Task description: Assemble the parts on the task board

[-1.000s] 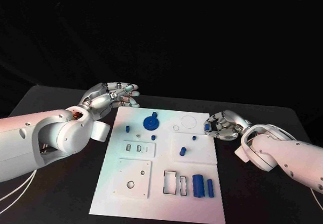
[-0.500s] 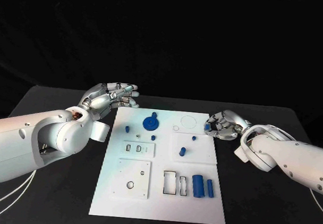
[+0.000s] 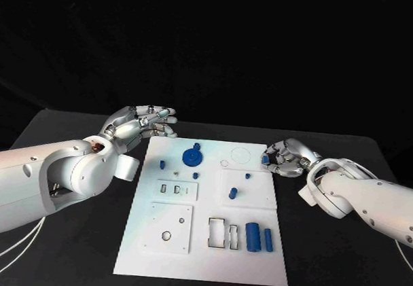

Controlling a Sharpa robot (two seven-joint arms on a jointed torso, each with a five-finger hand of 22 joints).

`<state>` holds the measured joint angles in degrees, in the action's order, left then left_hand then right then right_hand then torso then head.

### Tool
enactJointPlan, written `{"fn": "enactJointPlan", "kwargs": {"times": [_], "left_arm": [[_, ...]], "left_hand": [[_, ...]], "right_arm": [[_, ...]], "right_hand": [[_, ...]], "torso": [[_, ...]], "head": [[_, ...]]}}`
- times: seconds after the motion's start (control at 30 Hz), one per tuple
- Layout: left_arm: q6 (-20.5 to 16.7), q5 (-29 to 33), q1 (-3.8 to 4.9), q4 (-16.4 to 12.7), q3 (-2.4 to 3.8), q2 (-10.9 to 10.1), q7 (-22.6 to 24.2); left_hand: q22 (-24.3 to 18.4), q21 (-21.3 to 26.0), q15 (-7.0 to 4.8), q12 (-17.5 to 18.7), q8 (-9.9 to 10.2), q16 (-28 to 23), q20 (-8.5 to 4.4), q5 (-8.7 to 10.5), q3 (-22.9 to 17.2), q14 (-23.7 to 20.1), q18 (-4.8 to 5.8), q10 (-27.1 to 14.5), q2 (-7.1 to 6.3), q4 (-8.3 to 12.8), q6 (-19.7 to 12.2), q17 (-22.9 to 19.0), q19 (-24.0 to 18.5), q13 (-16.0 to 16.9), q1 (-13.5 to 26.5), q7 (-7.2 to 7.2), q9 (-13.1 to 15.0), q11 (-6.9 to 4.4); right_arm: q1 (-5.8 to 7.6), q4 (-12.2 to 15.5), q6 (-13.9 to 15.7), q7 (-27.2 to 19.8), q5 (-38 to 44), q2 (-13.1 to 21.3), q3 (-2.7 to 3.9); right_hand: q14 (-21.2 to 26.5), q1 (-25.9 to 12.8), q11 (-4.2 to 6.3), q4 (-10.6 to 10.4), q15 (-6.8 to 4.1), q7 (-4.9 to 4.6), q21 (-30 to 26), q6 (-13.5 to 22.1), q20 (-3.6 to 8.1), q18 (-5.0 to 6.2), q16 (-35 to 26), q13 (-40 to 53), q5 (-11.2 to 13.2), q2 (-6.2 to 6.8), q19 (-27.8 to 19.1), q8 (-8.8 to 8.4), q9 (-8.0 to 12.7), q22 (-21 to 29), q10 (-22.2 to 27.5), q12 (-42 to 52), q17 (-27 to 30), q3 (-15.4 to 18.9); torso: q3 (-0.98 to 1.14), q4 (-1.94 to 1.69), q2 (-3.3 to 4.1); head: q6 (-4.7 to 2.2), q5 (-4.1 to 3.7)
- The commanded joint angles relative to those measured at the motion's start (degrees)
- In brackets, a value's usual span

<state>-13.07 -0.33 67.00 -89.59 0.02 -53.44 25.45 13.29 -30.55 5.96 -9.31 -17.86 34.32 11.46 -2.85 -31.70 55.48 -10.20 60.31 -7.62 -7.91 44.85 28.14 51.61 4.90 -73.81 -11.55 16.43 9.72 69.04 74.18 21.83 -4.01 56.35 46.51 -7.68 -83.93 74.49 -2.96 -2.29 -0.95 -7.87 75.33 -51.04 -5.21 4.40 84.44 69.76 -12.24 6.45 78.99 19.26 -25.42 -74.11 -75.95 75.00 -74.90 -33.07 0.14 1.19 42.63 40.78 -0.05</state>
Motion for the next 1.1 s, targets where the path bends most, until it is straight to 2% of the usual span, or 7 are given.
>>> {"fn": "enactJointPlan", "kwargs": {"times": [0.03,0.3,0.5,0.6,0.83,0.93,1.1], "left_arm": [[1.2,0.1,0.01,0.0,0.02,0.0,0.3],[1.0,0.1,0.02,0.4,0.01,0.2,0.4],[1.0,0.2,0.03,1.3,0.00,0.9,0.4],[1.0,0.2,0.03,1.7,0.00,1.3,0.4],[1.0,0.3,0.03,2.9,0.00,1.8,0.6],[1.0,0.3,0.03,3.3,0.00,2.0,0.6],[1.1,0.4,0.03,3.9,0.00,2.4,0.7]], "left_hand": [[-0.1,0.3,0.14,0.0,0.1,-0.2,0.32,-0.05,0.0,0.1,-0.25,-0.5,0.03,-0.2,-0.4,0.0,0.2,0.1,0.4,-2.17,0.0,-0.01],[-0.1,0.3,0.15,0.0,0.1,-0.2,0.33,-0.05,0.1,0.1,-0.24,-0.5,0.02,-0.3,-0.4,0.0,0.2,0.1,0.4,-2.17,0.1,-0.01],[-0.1,0.3,0.15,0.0,0.1,-0.2,0.33,-0.05,0.1,0.1,-0.24,-0.5,0.02,-0.3,-0.4,0.0,0.2,0.1,0.4,-2.17,0.1,-0.01],[-0.1,0.3,0.15,0.0,0.1,-0.2,0.33,-0.05,0.1,0.1,-0.24,-0.5,0.02,-0.3,-0.4,0.0,0.2,0.1,0.4,-2.17,0.1,-0.01],[-0.1,0.3,0.16,0.0,0.1,-0.2,0.34,-0.05,0.1,0.1,-0.24,-0.5,0.02,-0.3,-0.5,0.0,0.2,0.1,0.5,-2.18,0.1,0.00],[-0.1,0.3,0.16,0.0,0.1,-0.2,0.34,-0.05,0.1,0.1,-0.24,-0.5,0.02,-0.3,-0.5,0.0,0.2,0.1,0.5,-2.18,0.1,0.00],[-0.1,0.3,0.16,0.0,0.1,-0.2,0.34,-0.05,0.1,0.1,-0.24,-0.5,0.02,-0.3,-0.5,0.0,0.2,0.1,0.5,-2.18,0.1,0.00]], "right_arm": [[1.05,2.0,0.2,3.5,0.3,0.4,0.05],[4.20,8.7,-1.9,9.0,0.4,0.3,0.05],[5.49,13.5,-2.0,12.1,3.0,-2.0,0.03],[5.65,14.6,-2.1,12.7,5.3,-3.4,-0.01],[5.57,15.4,-2.1,13.9,8.6,-7.6,-0.39],[5.16,15.4,-1.9,14.3,10.2,-9.2,-0.53],[3.79,15.5,-2.0,14.5,15.3,-11.7,-0.81]], "right_hand": [[-3.6,-0.9,0.19,-0.2,-0.37,0.26,-0.1,0.4,0.33,0.04,0.1,-0.1,-0.1,0.03,-0.2,2.53,-2.4,0.1,0.1,-0.3,-4.3,-0.3],[-3.5,-2.3,0.13,-1.1,-0.28,0.26,-0.4,0.8,0.26,0.08,0.0,0.1,-0.1,0.14,-0.3,2.83,-2.5,0.2,-0.1,-0.2,-4.0,-0.3],[-3.5,-2.5,0.18,-1.2,-0.32,0.32,-0.4,0.7,0.27,0.08,-0.1,0.1,-0.1,0.15,-0.2,3.01,-2.5,0.2,-0.1,-0.2,-3.9,-0.3],[-3.5,-2.7,0.24,-1.4,-0.36,0.40,-0.3,0.5,0.29,0.07,-0.1,0.2,-0.1,0.23,-0.2,3.17,-2.6,0.1,-0.2,-0.1,-4.0,-0.3],[-3.5,-3.3,0.45,-1.8,-0.52,0.67,-0.3,0.1,0.39,0.06,-0.1,0.4,-0.1,0.64,-0.1,3.70,-2.8,0.0,-0.4,0.0,-4.0,-0.1],[-3.6,-3.4,0.47,-1.8,-0.53,0.70,-0.2,0.1,0.40,0.04,-0.1,0.4,-0.1,0.67,0.0,3.75,-2.8,0.0,-0.5,0.0,-4.0,-0.1],[-3.6,-3.4,0.51,-1.8,-0.57,0.74,-0.2,0.1,0.42,0.04,-0.1,0.4,-0.1,0.80,0.0,3.82,-2.8,-0.1,-0.5,0.0,-4.0,-0.1]], "torso": [[-0.13,-0.07,-0.07],[-0.67,0.18,-0.44],[-1.00,-0.01,-0.93],[-1.09,-0.13,-1.08],[-1.19,-0.19,-1.37],[-1.18,-0.24,-1.46],[-1.20,-0.43,-1.42]], "head": [[-0.06,-0.18],[0.16,-0.26],[0.88,0.63],[1.11,1.11],[1.94,3.27],[2.44,4.43],[2.92,5.33]]}}
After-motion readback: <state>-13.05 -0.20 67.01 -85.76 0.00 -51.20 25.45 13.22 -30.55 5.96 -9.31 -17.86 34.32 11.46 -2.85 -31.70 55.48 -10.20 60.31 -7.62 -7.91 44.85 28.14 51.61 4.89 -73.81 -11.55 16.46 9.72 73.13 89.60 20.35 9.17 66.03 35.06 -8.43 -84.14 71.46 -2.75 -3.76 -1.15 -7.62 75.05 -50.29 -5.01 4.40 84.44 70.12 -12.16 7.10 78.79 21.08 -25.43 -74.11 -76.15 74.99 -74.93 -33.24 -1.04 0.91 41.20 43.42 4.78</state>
